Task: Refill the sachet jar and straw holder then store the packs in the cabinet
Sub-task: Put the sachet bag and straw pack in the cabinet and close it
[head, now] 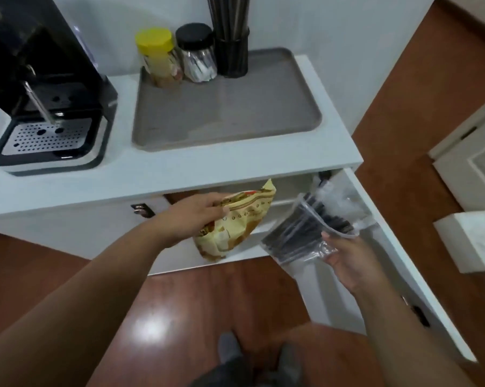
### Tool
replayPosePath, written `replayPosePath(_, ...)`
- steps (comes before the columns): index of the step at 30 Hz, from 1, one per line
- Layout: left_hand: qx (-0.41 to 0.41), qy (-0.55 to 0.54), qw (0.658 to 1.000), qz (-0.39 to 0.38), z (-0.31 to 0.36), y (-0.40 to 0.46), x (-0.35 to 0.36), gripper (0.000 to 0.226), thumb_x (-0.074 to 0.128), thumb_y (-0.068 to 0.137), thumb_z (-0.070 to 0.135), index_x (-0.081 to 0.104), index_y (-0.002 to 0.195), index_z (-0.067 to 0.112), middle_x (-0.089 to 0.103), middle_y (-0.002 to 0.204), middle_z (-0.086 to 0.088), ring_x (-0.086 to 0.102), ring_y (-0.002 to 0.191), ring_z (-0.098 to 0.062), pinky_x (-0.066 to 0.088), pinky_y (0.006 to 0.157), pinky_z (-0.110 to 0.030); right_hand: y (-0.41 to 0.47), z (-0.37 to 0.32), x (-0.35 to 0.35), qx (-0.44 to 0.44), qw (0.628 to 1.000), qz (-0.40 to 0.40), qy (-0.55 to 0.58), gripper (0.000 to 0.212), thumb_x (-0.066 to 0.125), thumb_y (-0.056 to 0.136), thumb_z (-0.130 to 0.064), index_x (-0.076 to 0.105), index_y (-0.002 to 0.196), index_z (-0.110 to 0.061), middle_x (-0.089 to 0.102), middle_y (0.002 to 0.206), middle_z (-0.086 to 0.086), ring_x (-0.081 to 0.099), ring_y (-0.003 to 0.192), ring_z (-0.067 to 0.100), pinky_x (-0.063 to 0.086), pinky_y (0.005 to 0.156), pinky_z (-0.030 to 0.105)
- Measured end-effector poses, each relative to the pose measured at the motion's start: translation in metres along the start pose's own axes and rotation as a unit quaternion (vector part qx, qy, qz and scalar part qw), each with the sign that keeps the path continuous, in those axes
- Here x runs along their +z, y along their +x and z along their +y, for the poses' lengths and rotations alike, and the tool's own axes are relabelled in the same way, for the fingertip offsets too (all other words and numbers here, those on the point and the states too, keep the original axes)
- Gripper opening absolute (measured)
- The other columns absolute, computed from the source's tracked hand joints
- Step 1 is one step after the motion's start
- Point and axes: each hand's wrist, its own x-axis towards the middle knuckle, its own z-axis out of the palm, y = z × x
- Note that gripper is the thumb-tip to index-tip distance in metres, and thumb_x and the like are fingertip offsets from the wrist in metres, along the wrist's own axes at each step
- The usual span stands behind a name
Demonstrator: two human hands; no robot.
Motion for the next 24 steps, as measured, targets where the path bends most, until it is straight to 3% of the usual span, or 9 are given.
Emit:
replayPosePath(3,-0.055,-0.015,0.998,0.022,-0.023,0.020,0.031,0.023,0.050,0.098,0.021,0.065,0.115,0.028,0.070,0.107,0.000,0.066,0.102,-0.022,0.049,0.092,-0.039,0.012,0.024,-0.002,-0.041,0.998,0.038,-0.012,0.038,0.055,0.088,0.005,0.055,0.124,-0.007,0.067,0.105,0.006,0.067,0.093,0.019,0.055,0.067,0.033)
replayPosePath(7,-0.127,-0.154,0.971,0.134,-0.050,0.048,0.069,0.023,0.048,0.096,0.011,0.066,0.088,0.022,0.071,0.091,-0.009,0.067,0.091,-0.030,0.051,0.087,-0.039,0.036,0.048,-0.005,-0.043,0.994,0.049,0.084,0.044,0.050,0.092,0.003,0.047,0.135,-0.006,0.061,0.123,0.011,0.058,0.114,0.027,0.054,0.080,0.040)
replayPosePath(10,-0.143,-0.258,0.929,0.222,-0.064,0.070,0.085,0.020,0.047,0.095,0.010,0.065,0.102,0.010,0.070,0.097,-0.012,0.067,0.095,-0.031,0.051,0.092,-0.042,0.056,0.060,-0.001,-0.030,0.986,0.062,0.150,0.041,0.051,0.093,0.000,0.048,0.134,-0.003,0.057,0.126,0.013,0.052,0.124,0.030,0.048,0.095,0.047)
replayPosePath(13,-0.137,-0.333,0.888,0.285,-0.071,0.091,0.091,0.029,0.045,0.091,0.013,0.059,0.116,0.013,0.068,0.110,-0.013,0.065,0.103,-0.032,0.051,0.096,-0.048,0.074,0.067,0.013,-0.023,0.976,0.087,0.196,0.028,0.054,0.092,0.001,0.055,0.119,-0.007,0.057,0.123,0.011,0.049,0.129,0.029,0.039,0.105,0.052)
replayPosePath(15,-0.125,-0.359,0.871,0.313,-0.077,0.108,0.094,0.035,0.045,0.089,0.015,0.056,0.122,0.013,0.066,0.111,-0.011,0.063,0.106,-0.032,0.051,0.096,-0.050,0.089,0.071,0.020,-0.024,0.970,0.108,0.215,0.030,0.054,0.092,0.002,0.053,0.121,-0.005,0.055,0.130,0.013,0.048,0.129,0.026,0.037,0.106,0.052)
replayPosePath(18,-0.116,-0.413,0.832,0.351,-0.082,0.124,0.094,0.037,0.039,0.097,0.010,0.050,0.132,0.010,0.063,0.114,-0.011,0.060,0.111,-0.032,0.052,0.096,-0.045,0.109,0.072,0.031,-0.014,0.960,0.126,0.251,0.032,0.051,0.093,0.003,0.049,0.124,-0.005,0.058,0.117,0.004,0.050,0.120,0.018,0.038,0.101,0.045)
replayPosePath(21,-0.128,-0.487,0.779,0.374,-0.092,0.140,0.091,0.043,0.032,0.101,0.008,0.042,0.142,0.012,0.057,0.128,-0.012,0.058,0.114,-0.031,0.050,0.100,-0.046,0.127,0.070,0.044,0.018,0.944,0.139,0.299,0.028,0.045,0.095,0.003,0.052,0.119,-0.008,0.058,0.098,0.002,0.058,0.090,0.015,0.047,0.074,0.026)
replayPosePath(22,-0.137,-0.488,0.772,0.382,-0.093,0.144,0.090,0.044,0.031,0.101,0.007,0.040,0.144,0.012,0.055,0.131,-0.012,0.057,0.117,-0.030,0.048,0.102,-0.046,0.132,0.069,0.048,0.025,0.940,0.143,0.309,0.028,0.044,0.095,0.003,0.053,0.120,-0.008,0.059,0.099,0.003,0.058,0.085,0.013,0.048,0.072,0.025)
replayPosePath(24,-0.154,-0.467,0.780,0.388,-0.097,0.155,0.086,0.044,0.031,0.101,0.005,0.040,0.144,0.008,0.053,0.134,-0.011,0.054,0.122,-0.031,0.048,0.103,-0.041,0.146,0.070,0.053,0.032,0.930,0.145,0.338,0.025,0.042,0.097,0.003,0.054,0.116,-0.005,0.060,0.102,0.004,0.058,0.086,0.012,0.050,0.089,0.034)
